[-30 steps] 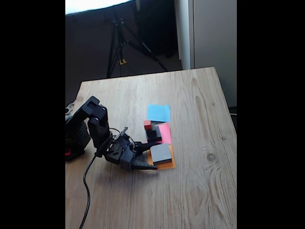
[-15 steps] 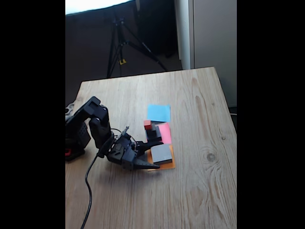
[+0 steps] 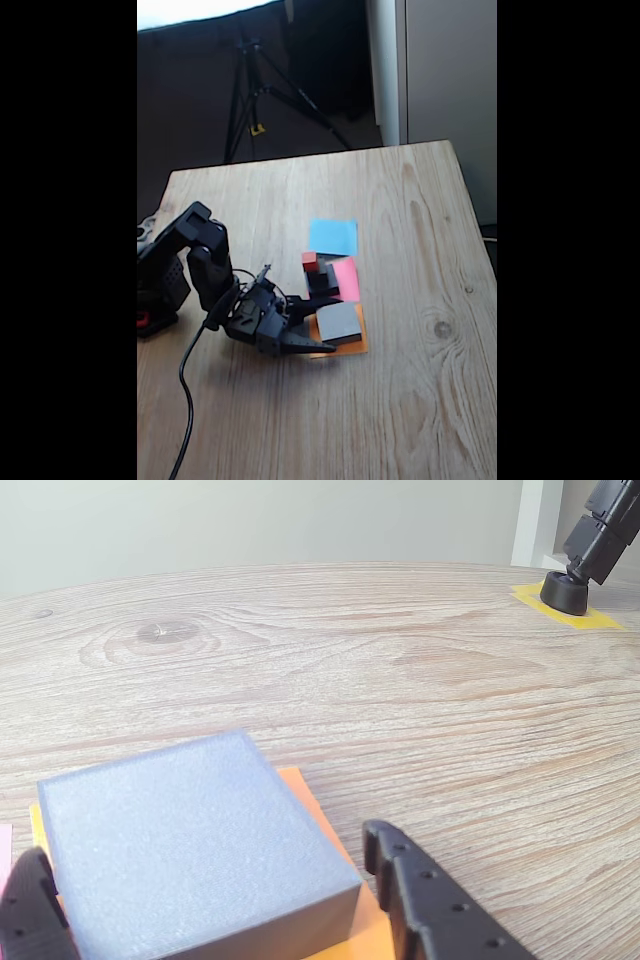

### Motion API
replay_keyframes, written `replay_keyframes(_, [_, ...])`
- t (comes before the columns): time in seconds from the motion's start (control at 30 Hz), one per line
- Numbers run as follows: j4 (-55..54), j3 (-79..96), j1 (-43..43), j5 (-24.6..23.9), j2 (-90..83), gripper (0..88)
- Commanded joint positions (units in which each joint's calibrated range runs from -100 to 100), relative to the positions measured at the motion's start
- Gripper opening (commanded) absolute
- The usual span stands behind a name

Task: Tower of hanoi

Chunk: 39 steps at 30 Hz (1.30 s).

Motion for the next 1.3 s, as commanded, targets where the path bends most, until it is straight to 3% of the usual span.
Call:
replay_keyframes(0.0, [-1.2,-0.6,0.0,0.9,-0.2,35.1])
replay_keyframes(1.27, [-2.9,-0.6,-0.4,0.9,0.9,25.8])
